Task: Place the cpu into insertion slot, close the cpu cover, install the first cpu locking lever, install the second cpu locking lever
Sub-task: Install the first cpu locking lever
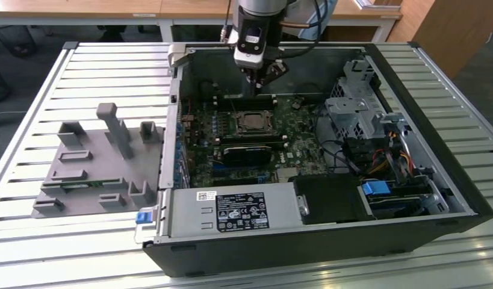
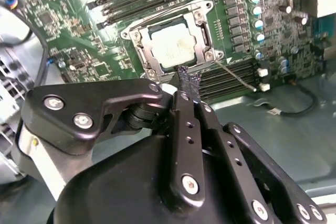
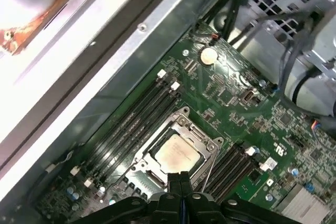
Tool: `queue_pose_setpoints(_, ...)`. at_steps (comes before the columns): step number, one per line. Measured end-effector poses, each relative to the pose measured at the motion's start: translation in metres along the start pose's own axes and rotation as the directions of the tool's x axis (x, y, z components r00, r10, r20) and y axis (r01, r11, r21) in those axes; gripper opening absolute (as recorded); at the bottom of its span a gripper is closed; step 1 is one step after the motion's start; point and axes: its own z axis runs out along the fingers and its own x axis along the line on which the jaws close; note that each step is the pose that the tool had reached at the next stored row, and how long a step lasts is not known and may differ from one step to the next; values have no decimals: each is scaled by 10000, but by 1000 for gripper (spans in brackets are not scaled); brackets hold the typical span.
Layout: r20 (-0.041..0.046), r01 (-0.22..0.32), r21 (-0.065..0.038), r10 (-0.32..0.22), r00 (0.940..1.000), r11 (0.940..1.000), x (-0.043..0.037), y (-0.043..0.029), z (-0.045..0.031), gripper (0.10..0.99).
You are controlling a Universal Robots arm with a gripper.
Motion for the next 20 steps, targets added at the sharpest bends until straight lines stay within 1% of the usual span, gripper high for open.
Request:
queue_pose_setpoints(2, -7, 360, -6, -360, 9994, 9994, 0, 0, 3, 106)
queue_pose_setpoints(5, -16, 854, -16, -854, 9963, 9963, 0, 0, 5, 106)
queue_pose_setpoints(9, -27, 1474, -29, -1475, 9891, 9891, 0, 0, 6, 106)
queue_pose_setpoints(11, -32, 1753, -35, -1753, 9845, 9845, 0, 0, 6, 106)
queue_pose_setpoints(13, -36, 2038, -40, -2038, 9790, 9790, 0, 0, 6, 106)
queue_pose_setpoints(15, -41, 2358, -48, -2359, 9718, 9718, 0, 0, 7, 106)
queue_pose_setpoints(18, -38, 2829, -66, -2830, 9591, 9591, 0, 0, 8, 106)
queue_pose_setpoints(20, -40, 3169, -76, -3169, 9485, 9484, 0, 0, 9, 106)
